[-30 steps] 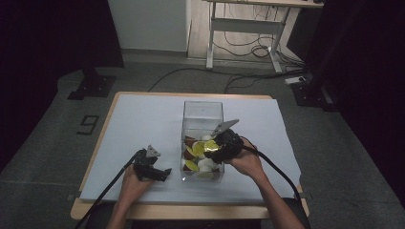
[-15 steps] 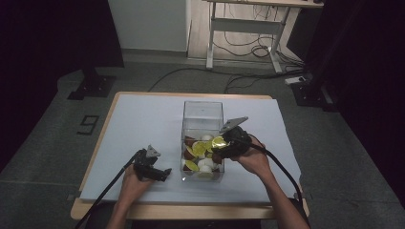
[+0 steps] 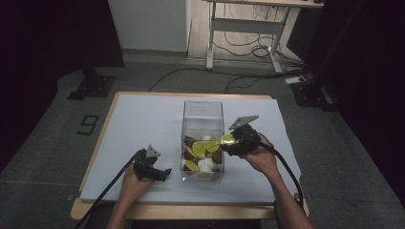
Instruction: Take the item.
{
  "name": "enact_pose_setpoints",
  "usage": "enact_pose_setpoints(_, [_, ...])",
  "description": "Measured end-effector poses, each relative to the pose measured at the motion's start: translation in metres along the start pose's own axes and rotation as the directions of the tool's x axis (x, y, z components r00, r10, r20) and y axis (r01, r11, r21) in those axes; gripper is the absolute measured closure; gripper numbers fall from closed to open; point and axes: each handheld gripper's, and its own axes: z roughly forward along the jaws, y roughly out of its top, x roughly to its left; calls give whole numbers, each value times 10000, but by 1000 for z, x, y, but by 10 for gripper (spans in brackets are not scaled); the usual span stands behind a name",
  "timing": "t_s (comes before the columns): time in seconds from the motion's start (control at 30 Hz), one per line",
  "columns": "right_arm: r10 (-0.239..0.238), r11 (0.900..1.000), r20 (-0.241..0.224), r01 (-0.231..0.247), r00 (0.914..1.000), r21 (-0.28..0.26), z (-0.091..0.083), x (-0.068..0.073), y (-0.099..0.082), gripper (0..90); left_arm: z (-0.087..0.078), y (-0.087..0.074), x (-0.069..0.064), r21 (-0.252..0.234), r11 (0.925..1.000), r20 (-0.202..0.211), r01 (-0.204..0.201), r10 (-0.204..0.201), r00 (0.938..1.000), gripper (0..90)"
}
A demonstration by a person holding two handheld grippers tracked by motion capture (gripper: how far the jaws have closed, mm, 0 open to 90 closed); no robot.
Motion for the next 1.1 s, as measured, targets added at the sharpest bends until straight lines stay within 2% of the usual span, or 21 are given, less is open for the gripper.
enact_pose_setpoints(0.6, [610,9981,688,-613,9958,33,-4,-24,-23,378,0,0,0,2,10000,-2,6,-6,10000,0])
enact_pose_setpoints(1.1, [952,9951,1077,-973,9896,145,5,-38,-45,379,0,0,0,8,10000,0,6,-6,10000,0])
